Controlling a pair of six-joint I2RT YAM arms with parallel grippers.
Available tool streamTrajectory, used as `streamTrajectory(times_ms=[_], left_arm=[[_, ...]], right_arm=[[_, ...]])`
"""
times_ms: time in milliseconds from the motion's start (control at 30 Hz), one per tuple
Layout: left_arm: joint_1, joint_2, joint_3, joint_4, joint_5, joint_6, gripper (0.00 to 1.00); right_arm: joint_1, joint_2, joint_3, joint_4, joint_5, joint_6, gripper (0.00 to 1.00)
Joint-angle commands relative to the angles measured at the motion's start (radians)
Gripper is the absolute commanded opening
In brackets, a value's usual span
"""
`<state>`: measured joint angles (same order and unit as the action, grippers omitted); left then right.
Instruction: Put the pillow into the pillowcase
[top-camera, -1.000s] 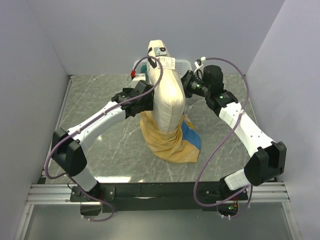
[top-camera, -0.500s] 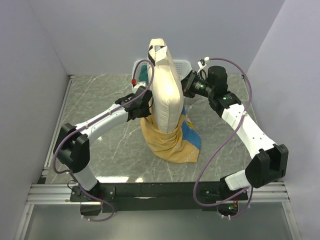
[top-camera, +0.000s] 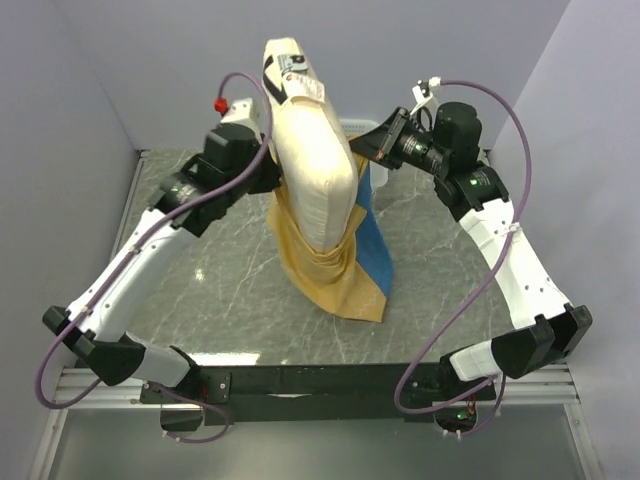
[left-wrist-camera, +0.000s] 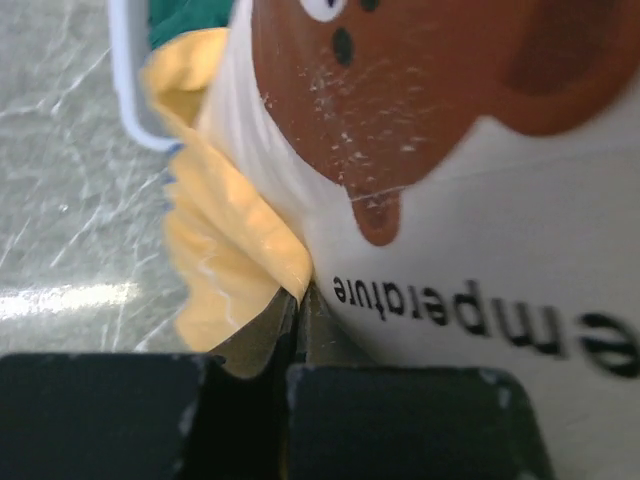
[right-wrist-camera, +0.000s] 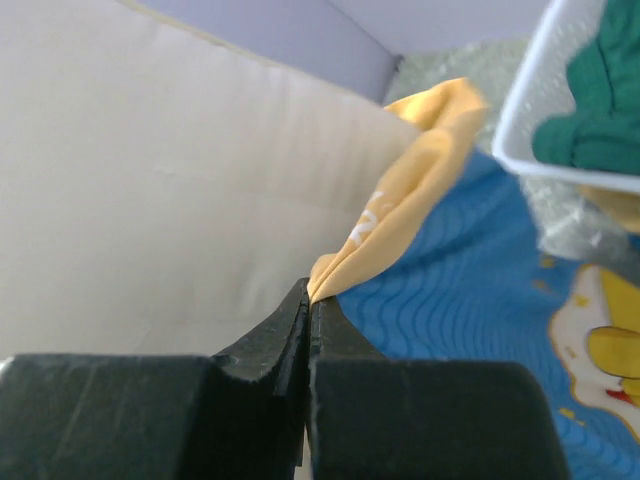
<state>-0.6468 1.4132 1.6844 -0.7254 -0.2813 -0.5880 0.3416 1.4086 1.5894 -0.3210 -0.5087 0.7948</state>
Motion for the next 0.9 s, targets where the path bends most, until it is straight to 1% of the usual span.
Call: streamTrajectory(times_ms=[0,33,100,133,167,200,233,267,300,333,367,400,433,500,567,600,633,700,733,800,833,867], left_arm=[[0.024,-0.023,0.238,-0.041,0.152,0.042,0.01],[0.024,-0.002,0.283,-0.063,0.157,0.045,0.01],[0.026,0.016,0.368,-0.091,0.137,0.054,0.01],[0.027,0.042,0.38,-0.092,0.145,0.059,0.01],[0.029,0.062,0.391,-0.107,0.166,0.062,0.01],[0.027,0.088,0.414,-0.123,0.21,0.062,0.01],[0.026,0.131,0.416,-0.134,0.232,0.066,0.01],[0.026,0.136,0.413,-0.146,0.232,0.068,0.01],[0.026,0.129,0.385,-0.14,0.175,0.065,0.01],[0.044,0.072,0.353,-0.106,0.162,0.065,0.01],[0.067,0.038,0.324,-0.077,0.178,0.062,0.01],[0.096,0.005,0.321,-0.068,0.229,0.051,0.01],[0.14,0.006,0.345,-0.086,0.241,0.051,0.01],[0.154,0.023,0.429,-0.135,0.232,0.063,0.01],[0.156,0.033,0.448,-0.143,0.248,0.077,0.01],[0.16,0.061,0.513,-0.166,0.219,0.089,0.01],[0.189,0.07,0.555,-0.208,0.19,0.093,0.01],[0.248,0.081,0.659,-0.213,0.243,0.1,0.01],[0.294,0.079,0.688,-0.195,0.258,0.102,0.01],[0.35,0.063,0.695,-0.168,0.272,0.082,0.01],[0.399,0.067,0.696,-0.157,0.306,0.068,0.01],[0.407,0.07,0.655,-0.138,0.356,0.057,0.01]], right_arm=[[-0.001,-0.036,0.092,0.022,0.041,0.006,0.0],[0.002,-0.031,0.101,0.014,0.035,0.009,0.0],[0.046,-0.043,0.086,0.04,0.041,0.023,0.0],[0.075,-0.056,0.083,0.046,0.053,0.006,0.0],[0.133,-0.056,0.096,0.028,0.068,-0.009,0.0],[0.151,-0.053,0.113,0.008,0.1,-0.026,0.0],[0.155,-0.056,0.124,-0.007,0.108,-0.041,0.0],[0.149,-0.062,0.116,-0.006,0.116,-0.042,0.0],[0.111,-0.071,0.104,-0.003,0.113,-0.037,0.0],[0.079,-0.083,0.078,0.002,0.096,-0.028,0.0],[0.054,-0.086,0.069,-0.004,0.09,-0.029,0.0],[0.021,-0.085,0.064,-0.015,0.111,-0.035,0.0],[0.013,-0.08,0.063,-0.045,0.127,-0.054,0.0],[0.01,-0.063,0.057,-0.053,0.125,-0.054,0.0],[0.017,-0.06,0.015,-0.003,0.082,-0.022,0.0],[0.02,-0.059,0.0,0.011,0.072,-0.013,0.0],[0.025,-0.062,-0.031,0.034,0.058,-0.002,0.0],[0.028,-0.078,-0.069,0.06,0.045,0.017,0.0],[0.058,-0.086,-0.115,0.098,0.041,0.033,0.0],[0.114,-0.077,-0.125,0.094,0.071,0.017,0.0],[0.16,-0.071,-0.121,0.061,0.091,-0.017,0.0],[0.168,-0.068,-0.126,0.056,0.119,-0.026,0.0]])
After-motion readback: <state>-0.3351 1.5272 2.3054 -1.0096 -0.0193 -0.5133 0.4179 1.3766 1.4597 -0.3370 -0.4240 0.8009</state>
